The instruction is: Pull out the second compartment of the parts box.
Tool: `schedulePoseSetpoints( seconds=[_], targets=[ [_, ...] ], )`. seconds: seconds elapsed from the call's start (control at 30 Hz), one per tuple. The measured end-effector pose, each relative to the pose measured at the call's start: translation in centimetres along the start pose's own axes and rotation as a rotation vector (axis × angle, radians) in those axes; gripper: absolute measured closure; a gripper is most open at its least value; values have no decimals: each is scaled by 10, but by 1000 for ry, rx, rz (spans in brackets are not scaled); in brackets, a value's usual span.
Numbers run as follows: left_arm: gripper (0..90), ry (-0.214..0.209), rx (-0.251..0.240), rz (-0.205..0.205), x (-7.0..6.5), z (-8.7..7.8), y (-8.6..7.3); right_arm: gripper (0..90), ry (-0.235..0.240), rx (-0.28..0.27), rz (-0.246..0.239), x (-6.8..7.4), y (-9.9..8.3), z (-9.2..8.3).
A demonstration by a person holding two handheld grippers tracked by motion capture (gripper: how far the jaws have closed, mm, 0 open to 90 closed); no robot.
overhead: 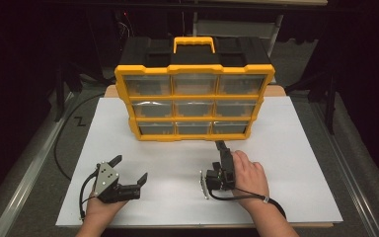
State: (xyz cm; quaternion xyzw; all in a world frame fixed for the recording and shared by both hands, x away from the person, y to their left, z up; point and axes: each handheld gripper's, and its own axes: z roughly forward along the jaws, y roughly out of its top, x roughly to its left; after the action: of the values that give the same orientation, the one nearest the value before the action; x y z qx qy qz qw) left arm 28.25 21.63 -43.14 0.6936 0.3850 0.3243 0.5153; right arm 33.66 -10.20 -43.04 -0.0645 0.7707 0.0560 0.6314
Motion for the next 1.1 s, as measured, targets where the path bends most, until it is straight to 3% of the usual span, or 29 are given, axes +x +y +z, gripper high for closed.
schedulePoseSetpoints(
  seconds=[0.27, 0.67, 0.77, 0.83, 1.1],
  targets=[
    [4, 1, -7, -1, 0, 0, 0, 30, -67, -5, 8, -25, 9, 8],
    [4, -6, -2, 2, 0, 0, -1, 147, -159, -13, 26, -76, 26, 15],
    [4, -6, -2, 1, 0, 0, -1, 166, -168, -12, 42, -82, 28, 17],
    [4, -8, -4, 1, 0, 0, -1, 177, -183, -14, 29, -90, 31, 18],
    [4, -13, -4, -1, 0, 0, -1, 303, -219, -3, 47, -112, 35, 23]
  ],
)
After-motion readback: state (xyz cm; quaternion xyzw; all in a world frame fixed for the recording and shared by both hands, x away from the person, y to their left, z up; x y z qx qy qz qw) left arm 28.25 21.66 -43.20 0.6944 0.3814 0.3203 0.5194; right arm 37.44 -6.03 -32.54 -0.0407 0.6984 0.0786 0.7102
